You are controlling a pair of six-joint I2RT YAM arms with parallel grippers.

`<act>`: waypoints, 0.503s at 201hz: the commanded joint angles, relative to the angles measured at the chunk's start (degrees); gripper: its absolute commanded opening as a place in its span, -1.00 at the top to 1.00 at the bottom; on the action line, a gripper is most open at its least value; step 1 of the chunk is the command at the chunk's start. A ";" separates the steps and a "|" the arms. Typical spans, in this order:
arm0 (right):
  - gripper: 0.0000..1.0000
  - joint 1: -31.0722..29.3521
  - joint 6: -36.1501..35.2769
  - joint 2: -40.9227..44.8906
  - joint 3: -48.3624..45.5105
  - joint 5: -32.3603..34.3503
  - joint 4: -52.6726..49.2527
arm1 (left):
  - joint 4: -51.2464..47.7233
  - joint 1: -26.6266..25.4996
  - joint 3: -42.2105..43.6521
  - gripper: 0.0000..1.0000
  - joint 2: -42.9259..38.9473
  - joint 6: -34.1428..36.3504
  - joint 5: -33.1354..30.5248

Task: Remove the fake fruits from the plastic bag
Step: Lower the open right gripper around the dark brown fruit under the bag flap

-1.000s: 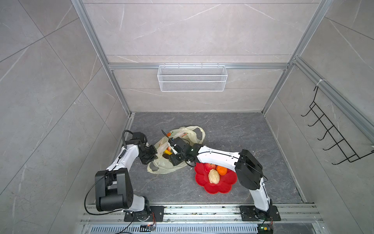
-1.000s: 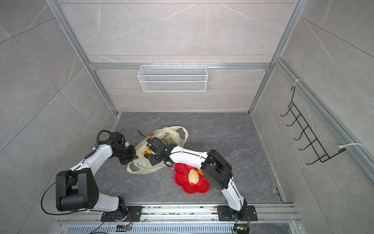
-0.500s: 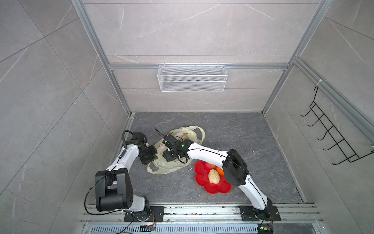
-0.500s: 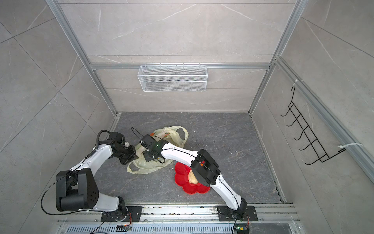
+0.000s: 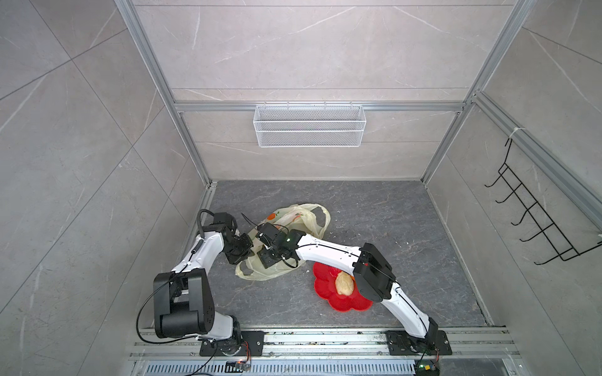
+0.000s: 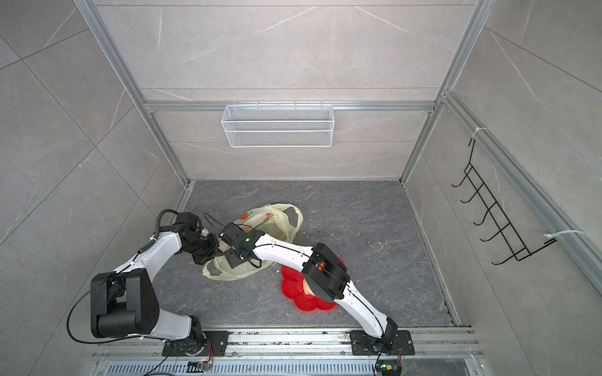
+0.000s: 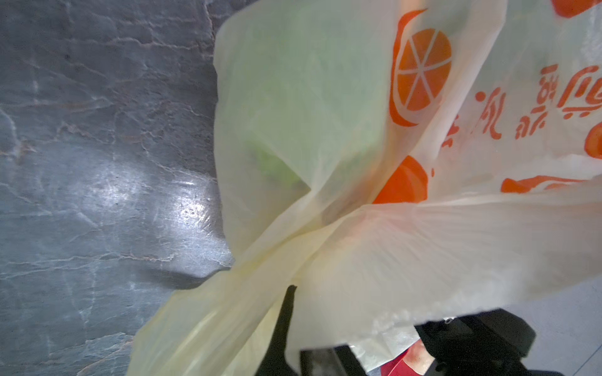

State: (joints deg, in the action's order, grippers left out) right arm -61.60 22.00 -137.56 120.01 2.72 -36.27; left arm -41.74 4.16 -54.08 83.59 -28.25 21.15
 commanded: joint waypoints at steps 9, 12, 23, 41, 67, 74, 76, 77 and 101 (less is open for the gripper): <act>-0.39 -0.22 -1.08 -4.27 5.15 4.13 -4.88 | -0.80 0.24 -1.06 0.95 -0.01 0.58 0.84; -0.40 -0.20 -1.08 -4.56 5.39 4.47 -5.00 | -0.80 0.25 -1.06 0.95 -0.05 0.57 0.83; -0.42 -0.21 -1.22 -5.06 6.06 4.99 -5.01 | -0.80 0.28 -1.07 0.95 -0.01 0.56 0.84; -0.44 -0.16 -0.70 -5.37 6.62 5.63 -4.77 | -0.80 0.25 -1.06 0.95 -0.01 0.57 0.84; -0.38 0.08 0.02 -3.11 4.01 3.80 -0.75 | -0.89 0.24 -1.08 0.95 -0.12 0.56 0.61; -0.35 0.20 0.21 -2.23 2.93 2.90 0.89 | -0.89 0.23 -1.09 0.95 -0.10 0.56 0.49; -0.34 0.22 0.27 -2.02 2.59 2.62 1.26 | -0.89 0.28 -1.06 0.95 -0.12 0.56 0.48; -0.34 0.28 0.34 -1.89 2.47 2.50 1.45 | -0.89 0.30 -1.04 0.95 -0.11 0.56 0.48; -0.31 0.95 1.43 -0.90 1.53 1.32 3.36 | -0.89 0.25 -1.07 0.95 -0.11 0.57 0.47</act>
State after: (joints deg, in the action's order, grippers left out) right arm -61.52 21.96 -141.32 122.76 5.23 -35.99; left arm -41.74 4.16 -54.06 83.61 -28.23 21.12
